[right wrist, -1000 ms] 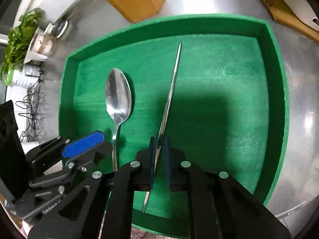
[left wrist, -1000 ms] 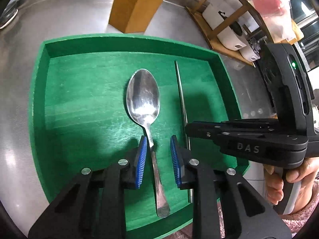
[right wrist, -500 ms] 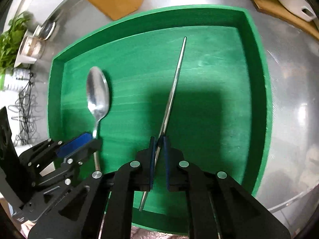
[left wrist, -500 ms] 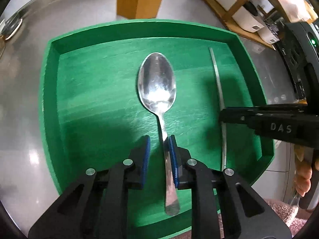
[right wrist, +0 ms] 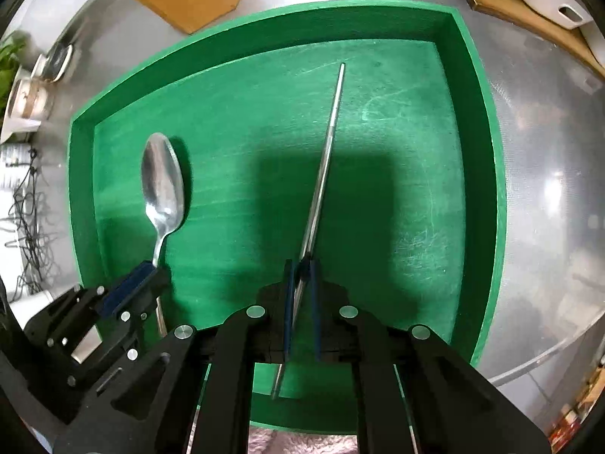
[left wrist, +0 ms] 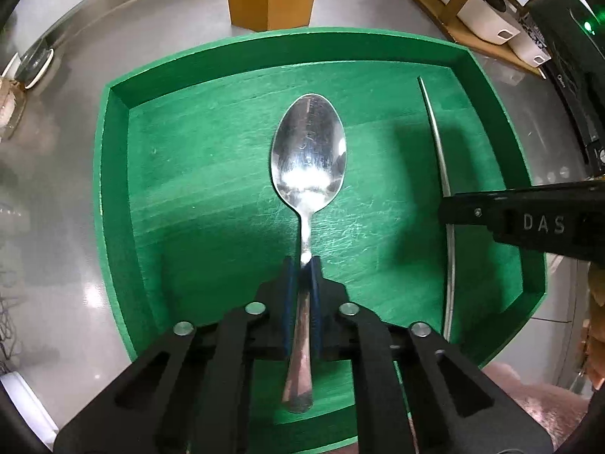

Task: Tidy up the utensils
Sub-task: 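Grasp the silver spoon with the left tool while the right tool grasps a metal chopstick, then lift the silver spoon with the left tool while the right tool carries the metal chopstick toward the holder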

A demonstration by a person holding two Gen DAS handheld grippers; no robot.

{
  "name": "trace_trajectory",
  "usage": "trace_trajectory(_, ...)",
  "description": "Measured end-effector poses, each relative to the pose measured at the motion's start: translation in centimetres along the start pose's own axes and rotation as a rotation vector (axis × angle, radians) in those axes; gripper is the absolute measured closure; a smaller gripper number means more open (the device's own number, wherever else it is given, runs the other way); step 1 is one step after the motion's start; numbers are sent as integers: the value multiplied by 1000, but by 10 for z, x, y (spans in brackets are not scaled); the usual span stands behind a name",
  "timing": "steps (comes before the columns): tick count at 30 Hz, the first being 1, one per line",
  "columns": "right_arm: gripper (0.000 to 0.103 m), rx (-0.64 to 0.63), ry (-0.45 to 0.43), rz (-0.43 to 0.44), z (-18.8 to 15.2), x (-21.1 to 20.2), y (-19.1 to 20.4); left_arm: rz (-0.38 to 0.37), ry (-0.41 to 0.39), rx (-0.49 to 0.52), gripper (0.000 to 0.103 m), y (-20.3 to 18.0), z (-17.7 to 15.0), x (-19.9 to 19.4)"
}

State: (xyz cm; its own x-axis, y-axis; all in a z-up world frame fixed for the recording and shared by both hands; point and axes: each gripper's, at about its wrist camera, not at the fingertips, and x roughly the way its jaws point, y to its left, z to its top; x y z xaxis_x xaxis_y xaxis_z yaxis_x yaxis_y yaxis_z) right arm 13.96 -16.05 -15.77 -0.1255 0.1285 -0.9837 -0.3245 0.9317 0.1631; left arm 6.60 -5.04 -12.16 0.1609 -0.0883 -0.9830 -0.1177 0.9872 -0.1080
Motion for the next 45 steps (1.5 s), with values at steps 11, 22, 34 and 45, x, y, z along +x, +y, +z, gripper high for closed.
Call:
trace_trajectory(11,98,13,-12,123,2,-11,-20,-138,13,-91,99,23,2,-1)
trace_trajectory(22,98,-98,-234,251,-13,-43,-34,-249,-240,-138,99,46,-7,-45)
trace_trajectory(34,98,-192,-546,306,-25,-67,-27,-234,-495,-149,99,45,-22,-74)
trace_trajectory(45,98,-254,-613,277,-22,-93,-13,-108,-345,-238,99,66,0,-34)
